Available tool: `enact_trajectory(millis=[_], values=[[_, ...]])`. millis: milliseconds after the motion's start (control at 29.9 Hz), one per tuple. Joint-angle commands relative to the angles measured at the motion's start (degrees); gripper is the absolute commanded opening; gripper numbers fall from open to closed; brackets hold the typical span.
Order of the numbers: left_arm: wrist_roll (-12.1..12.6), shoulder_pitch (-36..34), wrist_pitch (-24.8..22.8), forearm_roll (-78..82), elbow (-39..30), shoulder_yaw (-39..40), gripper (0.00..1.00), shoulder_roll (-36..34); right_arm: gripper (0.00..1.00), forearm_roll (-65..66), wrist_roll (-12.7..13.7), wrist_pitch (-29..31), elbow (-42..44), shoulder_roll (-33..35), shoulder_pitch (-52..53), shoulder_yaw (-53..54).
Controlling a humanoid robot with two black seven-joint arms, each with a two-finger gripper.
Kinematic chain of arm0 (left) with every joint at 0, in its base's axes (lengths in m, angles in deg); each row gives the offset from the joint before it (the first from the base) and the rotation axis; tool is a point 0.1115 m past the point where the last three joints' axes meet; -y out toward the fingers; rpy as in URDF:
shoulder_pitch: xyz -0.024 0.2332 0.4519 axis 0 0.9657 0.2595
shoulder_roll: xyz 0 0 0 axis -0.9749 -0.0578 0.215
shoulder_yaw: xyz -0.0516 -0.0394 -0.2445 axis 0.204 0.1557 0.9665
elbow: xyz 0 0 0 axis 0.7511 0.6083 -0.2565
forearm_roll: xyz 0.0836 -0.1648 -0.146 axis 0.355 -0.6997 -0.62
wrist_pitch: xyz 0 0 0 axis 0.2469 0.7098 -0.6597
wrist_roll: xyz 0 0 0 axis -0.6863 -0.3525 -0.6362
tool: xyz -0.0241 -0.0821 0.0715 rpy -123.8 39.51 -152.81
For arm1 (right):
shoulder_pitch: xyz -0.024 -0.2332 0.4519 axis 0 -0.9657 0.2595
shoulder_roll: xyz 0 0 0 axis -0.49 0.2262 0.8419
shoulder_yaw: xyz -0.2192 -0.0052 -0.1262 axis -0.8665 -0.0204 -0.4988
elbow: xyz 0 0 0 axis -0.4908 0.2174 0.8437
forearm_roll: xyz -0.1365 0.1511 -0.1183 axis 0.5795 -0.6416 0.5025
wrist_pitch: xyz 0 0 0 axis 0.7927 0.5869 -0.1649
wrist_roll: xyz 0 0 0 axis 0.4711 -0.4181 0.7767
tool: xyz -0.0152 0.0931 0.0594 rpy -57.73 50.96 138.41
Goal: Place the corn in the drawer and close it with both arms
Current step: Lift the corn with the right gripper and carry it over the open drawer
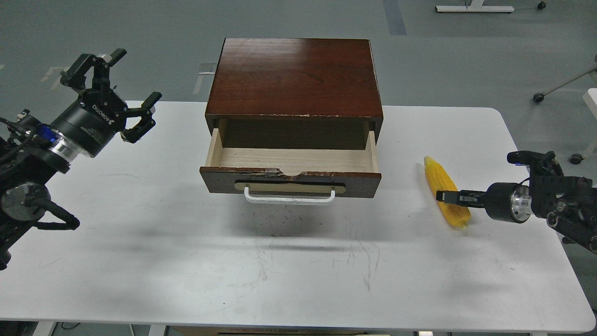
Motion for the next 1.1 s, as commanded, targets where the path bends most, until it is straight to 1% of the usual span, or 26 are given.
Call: enact_trajectory(millis=[0, 100, 167, 301, 368, 435, 568, 735, 802, 836, 903, 1036, 1070], values=[[0.0, -0.09, 0.01, 0.08, -0.1, 0.0, 1.0, 0.0, 0.09, -0.1, 0.0, 0.0, -5.56, 4.27, 4.26, 0.33], [0.0, -0.09, 0.01, 0.08, -0.19, 0.09, 1.0, 0.0, 0.09, -0.1, 0.0, 0.08, -9.87, 6.65, 8.65, 0.24], [0.0, -0.26, 0.01, 0.08, -0.19, 0.09, 1.0, 0.0, 0.1, -0.1, 0.0, 0.52, -13.64, 8.06, 14.44, 0.06], [0.0, -1.05, 0.01, 0.08, -0.19, 0.0, 1.0, 0.0, 0.1, -0.1, 0.0, 1.22, -17.52, 8.24, 21.22, -0.29], [0.0, -1.49, 0.01, 0.08, -0.19, 0.0, 1.0, 0.0, 0.1, -0.1, 0.0, 3.33, -19.36, 7.71, 26.83, -1.6], [0.0, -1.67, 0.01, 0.08, -0.19, 0.0, 1.0, 0.0, 0.1, -0.1, 0.0, 3.86, -20.07, 7.27, 29.92, -3.35], [0.0, -2.02, 0.01, 0.08, -0.19, -0.17, 1.0, -0.18, 0.1, 0.08, 0.0, 3.86, -22.0, 1.4, 40.28, -11.52], [0.0, -2.11, 0.01, 0.08, -0.19, -0.26, 1.0, -0.7, 0.1, 1.48, 0.0, 3.6, -23.59, -3.87, 46.35, -15.92], [0.0, -2.11, 0.01, 0.08, -0.19, -0.26, 1.0, -0.7, 0.1, 4.2, 0.0, 3.16, -23.59, -6.43, 48.03, -17.51], [0.0, -2.11, 0.01, 0.08, -0.19, -0.26, 1.0, -0.79, 0.1, 6.21, 0.0, 2.29, -23.59, -8.35, 48.56, -18.56], [0.0, -2.11, 0.01, 0.08, -0.19, -0.26, 1.0, -0.79, 0.1, 8.07, 0.0, 0.53, -23.59, -9.69, 48.65, -19.71], [0.0, -2.11, 0.01, 0.08, -0.19, -0.17, 1.0, -1.06, 0.1, 12.81, 0.0, -7.8, -23.24, -14.07, 48.92, -24.01], [0.0, -2.11, 0.01, 0.08, -0.19, -0.26, 1.0, -1.23, 0.1, 12.99, 0.0, -8.87, -23.24, -14.61, 48.92, -24.54]])
